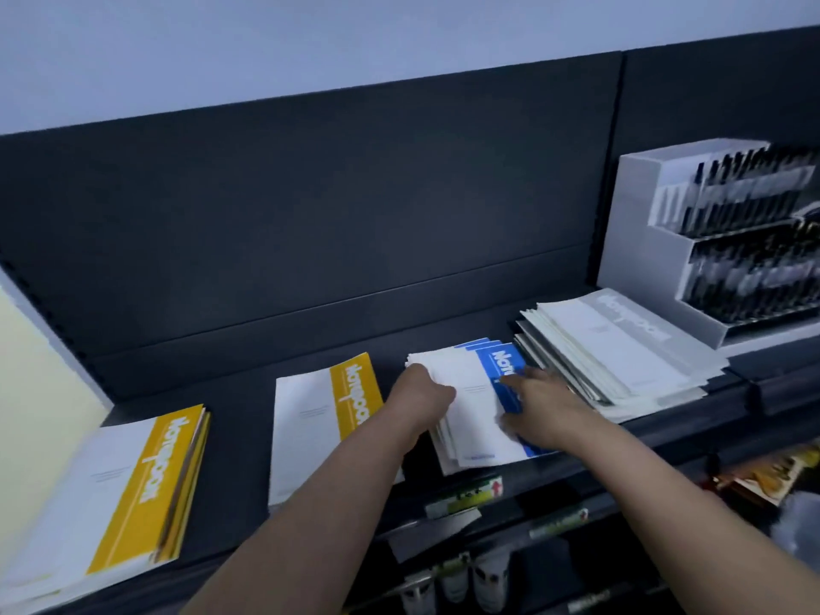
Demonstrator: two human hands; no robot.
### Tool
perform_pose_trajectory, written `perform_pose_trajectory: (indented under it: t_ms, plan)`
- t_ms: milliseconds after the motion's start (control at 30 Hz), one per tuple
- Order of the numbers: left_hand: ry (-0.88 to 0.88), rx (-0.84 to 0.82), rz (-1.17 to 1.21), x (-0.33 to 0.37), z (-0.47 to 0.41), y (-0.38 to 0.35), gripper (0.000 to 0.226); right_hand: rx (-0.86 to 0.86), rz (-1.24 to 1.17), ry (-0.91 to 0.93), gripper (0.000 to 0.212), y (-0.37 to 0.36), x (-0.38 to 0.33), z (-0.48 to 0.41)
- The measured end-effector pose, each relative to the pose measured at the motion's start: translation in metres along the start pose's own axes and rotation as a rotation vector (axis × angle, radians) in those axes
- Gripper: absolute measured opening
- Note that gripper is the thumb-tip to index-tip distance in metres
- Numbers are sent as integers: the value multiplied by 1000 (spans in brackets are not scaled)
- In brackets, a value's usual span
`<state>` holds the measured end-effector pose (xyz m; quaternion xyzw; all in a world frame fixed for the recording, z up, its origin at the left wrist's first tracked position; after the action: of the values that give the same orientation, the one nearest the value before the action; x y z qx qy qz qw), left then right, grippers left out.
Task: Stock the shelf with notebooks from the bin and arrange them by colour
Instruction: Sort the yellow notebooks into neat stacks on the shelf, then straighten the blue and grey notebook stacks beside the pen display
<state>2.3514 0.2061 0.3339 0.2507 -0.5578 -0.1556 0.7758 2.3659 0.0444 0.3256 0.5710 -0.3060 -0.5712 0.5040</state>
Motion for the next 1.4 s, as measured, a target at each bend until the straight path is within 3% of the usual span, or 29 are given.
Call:
perform_pose_trajectory:
  t_ms: [200,367,600,733,867,1000,1067,1233,1400]
  plan:
    - [129,103,106,-5,-6,-11,31,-105,-71,114,65,-13,10,-14]
    - [212,165,197,-16,-9,-9,33,-65,-118,143,60,-13,10,-17]
    - [270,153,339,-20,-18,-7,39,-53,-156,150,63,-16,4,-17]
    - [298,133,313,-21,-20,-10,37,-38,-212,148,78,-17,9,-22]
    - [203,94,300,-8,-18,-11,25,-5,-466,120,98,-16,16,-30]
    - [6,157,389,9,-12,1,27,216,-852,179,71,16,20,-31]
    - [-99,170,488,16,-9,4,29,283,-937,220,73,28,18,-27]
    - [-376,230,647,34,-4,16,36,464,-908,356,81,60,5,-8]
    - [-370,231,655,21,-1,5,41,520,-760,388,91,54,3,-1]
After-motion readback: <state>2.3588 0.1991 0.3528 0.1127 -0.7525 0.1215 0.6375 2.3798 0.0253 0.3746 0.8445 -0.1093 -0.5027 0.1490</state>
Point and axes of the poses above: each hand's wrist, its own z-axis away from the middle knuckle, its own y-axis out of the back of the hand, x = y × z, the point moved 8 cm from there along -z, towards the middle knuckle
